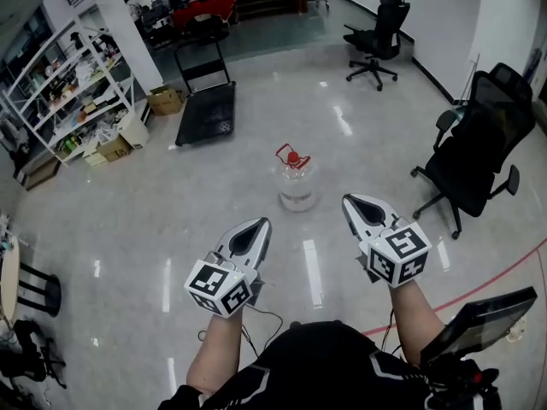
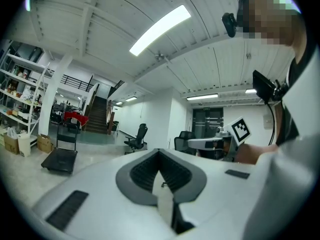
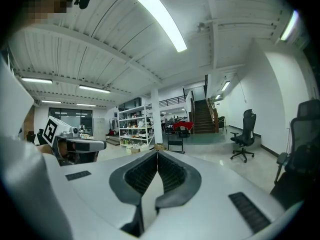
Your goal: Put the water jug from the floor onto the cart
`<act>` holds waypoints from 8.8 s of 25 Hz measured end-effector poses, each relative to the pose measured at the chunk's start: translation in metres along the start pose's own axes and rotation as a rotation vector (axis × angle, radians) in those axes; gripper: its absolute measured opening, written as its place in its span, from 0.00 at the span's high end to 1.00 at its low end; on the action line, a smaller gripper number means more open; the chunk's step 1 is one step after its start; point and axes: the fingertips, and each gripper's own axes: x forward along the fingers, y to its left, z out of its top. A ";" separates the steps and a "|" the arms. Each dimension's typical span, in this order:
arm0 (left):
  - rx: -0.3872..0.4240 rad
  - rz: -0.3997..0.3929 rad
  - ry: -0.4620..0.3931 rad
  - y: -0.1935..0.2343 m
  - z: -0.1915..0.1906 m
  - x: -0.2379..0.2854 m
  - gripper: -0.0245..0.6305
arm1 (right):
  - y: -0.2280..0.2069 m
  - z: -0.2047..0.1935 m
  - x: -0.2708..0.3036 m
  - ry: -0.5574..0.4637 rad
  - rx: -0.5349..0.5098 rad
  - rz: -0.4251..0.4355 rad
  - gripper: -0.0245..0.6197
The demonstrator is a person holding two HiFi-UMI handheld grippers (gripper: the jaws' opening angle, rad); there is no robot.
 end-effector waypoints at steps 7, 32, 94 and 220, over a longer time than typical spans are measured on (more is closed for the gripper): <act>-0.006 -0.022 0.004 0.031 -0.007 -0.003 0.96 | 0.008 -0.013 0.031 0.033 -0.003 -0.020 0.96; -0.046 -0.001 0.046 0.225 0.012 0.230 0.96 | -0.183 0.014 0.289 0.055 0.061 0.056 0.96; -0.312 -0.255 1.065 0.544 -0.528 0.591 0.69 | -0.383 -0.537 0.579 0.824 0.925 -0.294 0.68; -0.673 0.625 0.393 1.684 -0.091 0.674 0.90 | -0.250 -0.034 1.873 0.878 0.303 0.637 0.83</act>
